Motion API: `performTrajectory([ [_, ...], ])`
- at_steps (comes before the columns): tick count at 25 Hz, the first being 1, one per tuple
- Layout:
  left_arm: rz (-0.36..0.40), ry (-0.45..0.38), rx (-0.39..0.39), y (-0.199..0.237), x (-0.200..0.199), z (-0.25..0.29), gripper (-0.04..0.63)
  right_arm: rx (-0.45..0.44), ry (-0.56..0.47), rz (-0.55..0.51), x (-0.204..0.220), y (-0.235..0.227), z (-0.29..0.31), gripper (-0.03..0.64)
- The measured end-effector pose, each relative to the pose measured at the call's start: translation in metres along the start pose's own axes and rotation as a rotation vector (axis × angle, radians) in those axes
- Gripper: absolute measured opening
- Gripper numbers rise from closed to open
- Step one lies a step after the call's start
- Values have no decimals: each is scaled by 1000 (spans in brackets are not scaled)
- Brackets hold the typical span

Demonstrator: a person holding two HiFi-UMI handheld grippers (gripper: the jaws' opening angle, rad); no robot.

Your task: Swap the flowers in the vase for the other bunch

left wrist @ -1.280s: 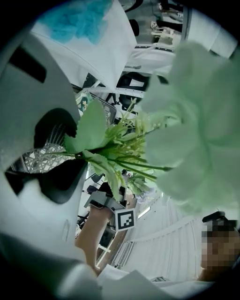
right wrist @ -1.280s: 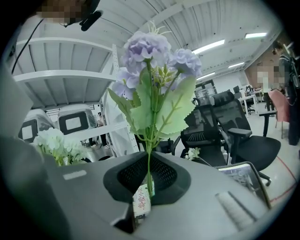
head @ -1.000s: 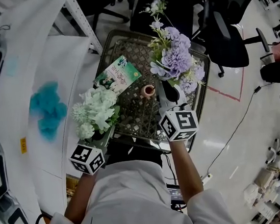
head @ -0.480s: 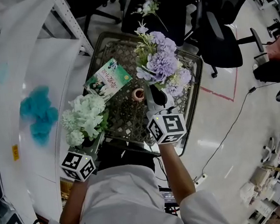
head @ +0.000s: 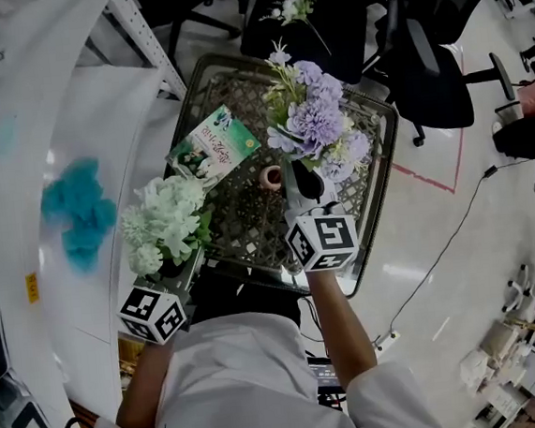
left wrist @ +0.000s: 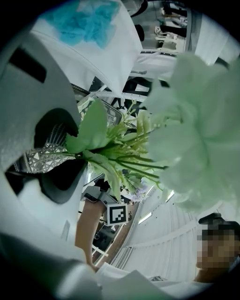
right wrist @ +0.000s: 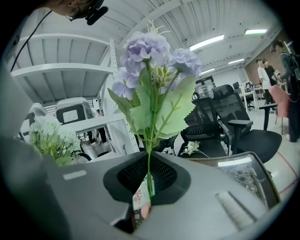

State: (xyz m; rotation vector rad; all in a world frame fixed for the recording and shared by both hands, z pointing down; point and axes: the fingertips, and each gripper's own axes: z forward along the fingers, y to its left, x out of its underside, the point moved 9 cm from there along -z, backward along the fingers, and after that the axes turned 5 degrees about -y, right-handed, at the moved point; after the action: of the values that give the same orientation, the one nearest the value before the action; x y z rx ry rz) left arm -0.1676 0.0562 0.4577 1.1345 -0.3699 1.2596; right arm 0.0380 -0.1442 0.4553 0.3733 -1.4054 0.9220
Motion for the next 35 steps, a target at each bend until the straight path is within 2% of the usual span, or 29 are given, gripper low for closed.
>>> performTrajectory([
  [35,-38,0,-16,0,8,-5,71,-11,91,-9,36,-8,6,21],
])
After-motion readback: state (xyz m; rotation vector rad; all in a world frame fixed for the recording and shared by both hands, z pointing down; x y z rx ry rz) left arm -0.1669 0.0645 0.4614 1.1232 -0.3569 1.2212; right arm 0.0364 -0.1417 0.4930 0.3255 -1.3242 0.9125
